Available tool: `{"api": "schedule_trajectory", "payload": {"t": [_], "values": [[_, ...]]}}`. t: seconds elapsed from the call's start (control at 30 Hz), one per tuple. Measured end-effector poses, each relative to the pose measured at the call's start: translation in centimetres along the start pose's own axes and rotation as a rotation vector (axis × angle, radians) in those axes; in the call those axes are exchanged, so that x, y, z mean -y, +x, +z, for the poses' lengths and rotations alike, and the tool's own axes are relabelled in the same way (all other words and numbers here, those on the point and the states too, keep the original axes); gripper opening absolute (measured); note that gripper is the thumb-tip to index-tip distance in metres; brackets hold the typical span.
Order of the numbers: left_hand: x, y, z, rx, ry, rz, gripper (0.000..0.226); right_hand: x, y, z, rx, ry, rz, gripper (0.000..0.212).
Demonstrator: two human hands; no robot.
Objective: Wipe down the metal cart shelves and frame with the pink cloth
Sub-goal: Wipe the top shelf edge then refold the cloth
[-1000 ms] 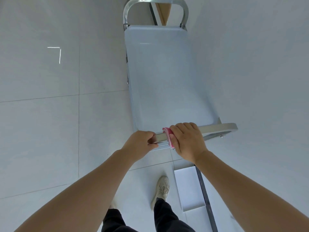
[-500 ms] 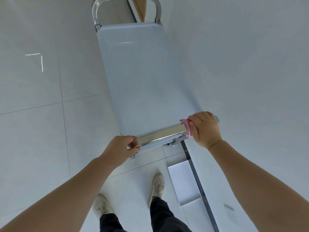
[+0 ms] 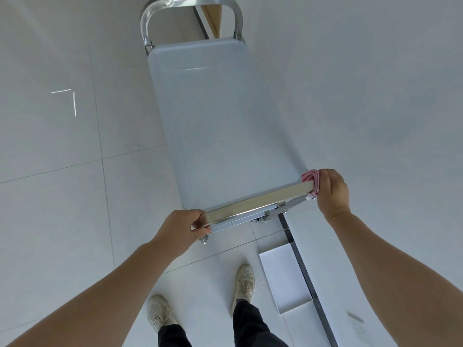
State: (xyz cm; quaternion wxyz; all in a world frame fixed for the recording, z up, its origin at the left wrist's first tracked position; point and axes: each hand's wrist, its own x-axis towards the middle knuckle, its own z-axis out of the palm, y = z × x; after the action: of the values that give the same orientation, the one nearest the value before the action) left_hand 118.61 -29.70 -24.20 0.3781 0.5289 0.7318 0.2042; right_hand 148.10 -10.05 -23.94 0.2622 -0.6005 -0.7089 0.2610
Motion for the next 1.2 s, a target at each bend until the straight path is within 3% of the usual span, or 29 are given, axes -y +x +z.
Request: {"api": "schedule_trajectory", "payload": {"t": [0.1,0.23,0.37,0.67,0.73,0.83,0.97,1.07,1.2], "values": [[-0.1,0.1,0.1,-0.006,0.011,0.002,0.023,0.8,-0.7,1.3,-0.096,-0.248,-0.235,0.044],[-0.1,0.2,0.1,0.001,0.013,0.018,0.02,3.5,-2.7,3.5,-0.176,-0.466,-0.388,0.04],[0.0,0.3,0.1,-0.007,0.006,0.015,0.028,5.8,-4.5,5.5,-0.113,-0.512,-0.441,0.04],[0.2,0.5,0.2,0.013,0.027,0.023,0.014,10.9,-8.8,10.2,-0.011,-0.49,-0.641,0.031],[0.0,0.5,0.2,0.01,0.001,0.021,0.029,11.9,-9.7,11.2,0.015,-0.507,-0.682,0.031],[-0.4,0.4,-0.2,0.039,-0.043,-0.001,0.042,12.7,-10.0,11.7,0.087,-0.567,-0.693,0.032],[-1.0,-0.4,-1.0,0.136,-0.082,-0.003,0.015,13.2,-9.5,10.8,0.184,-0.582,-0.699,0.034],[-1.2,-1.6,-2.5,0.095,-0.141,-0.066,0.02,14.2,-9.7,10.0,0.281,-0.531,-0.678,0.039],[-2.1,-4.0,-6.1,0.065,-0.392,-0.12,0.031,16.8,-10.6,9.9,0.311,-0.349,-0.546,0.043]]}}
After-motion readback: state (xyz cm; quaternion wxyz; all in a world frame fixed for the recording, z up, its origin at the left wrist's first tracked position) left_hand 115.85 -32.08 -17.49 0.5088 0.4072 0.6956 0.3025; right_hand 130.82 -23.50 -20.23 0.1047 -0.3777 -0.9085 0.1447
